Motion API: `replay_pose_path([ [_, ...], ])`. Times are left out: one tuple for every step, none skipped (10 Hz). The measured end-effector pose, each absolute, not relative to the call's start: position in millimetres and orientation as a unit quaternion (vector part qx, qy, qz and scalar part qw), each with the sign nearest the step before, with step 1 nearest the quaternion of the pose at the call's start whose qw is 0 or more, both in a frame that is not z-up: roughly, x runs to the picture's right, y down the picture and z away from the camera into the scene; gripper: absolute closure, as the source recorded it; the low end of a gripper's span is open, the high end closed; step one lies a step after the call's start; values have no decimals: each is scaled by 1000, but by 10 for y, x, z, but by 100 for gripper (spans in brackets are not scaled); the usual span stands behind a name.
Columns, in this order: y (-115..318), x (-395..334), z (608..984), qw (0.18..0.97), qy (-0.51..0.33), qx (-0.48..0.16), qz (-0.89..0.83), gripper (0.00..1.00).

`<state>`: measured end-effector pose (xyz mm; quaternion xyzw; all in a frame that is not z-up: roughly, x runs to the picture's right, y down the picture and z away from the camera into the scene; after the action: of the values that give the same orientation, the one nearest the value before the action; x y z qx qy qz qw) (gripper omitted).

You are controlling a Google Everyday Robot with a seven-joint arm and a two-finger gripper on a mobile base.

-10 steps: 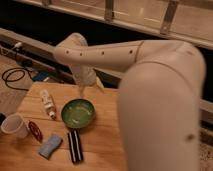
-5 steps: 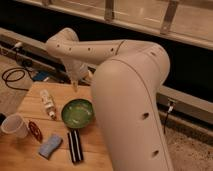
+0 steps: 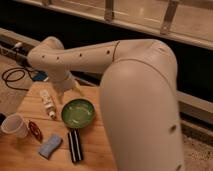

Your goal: Move the arm in a circular motion

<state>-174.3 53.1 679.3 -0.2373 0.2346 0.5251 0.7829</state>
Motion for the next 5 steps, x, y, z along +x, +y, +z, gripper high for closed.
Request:
replay_pose_path([
  [654,-1894,6640,787,217,-248,521,35],
  [792,-2059,6473,793,198,-258,515,35],
  [927,-2202,6318,797,183,-267,509,35],
  [1082,-2334,6156,800,171,-274,506,35],
  [1215,-2390,6038,798,168,-277,508,35],
])
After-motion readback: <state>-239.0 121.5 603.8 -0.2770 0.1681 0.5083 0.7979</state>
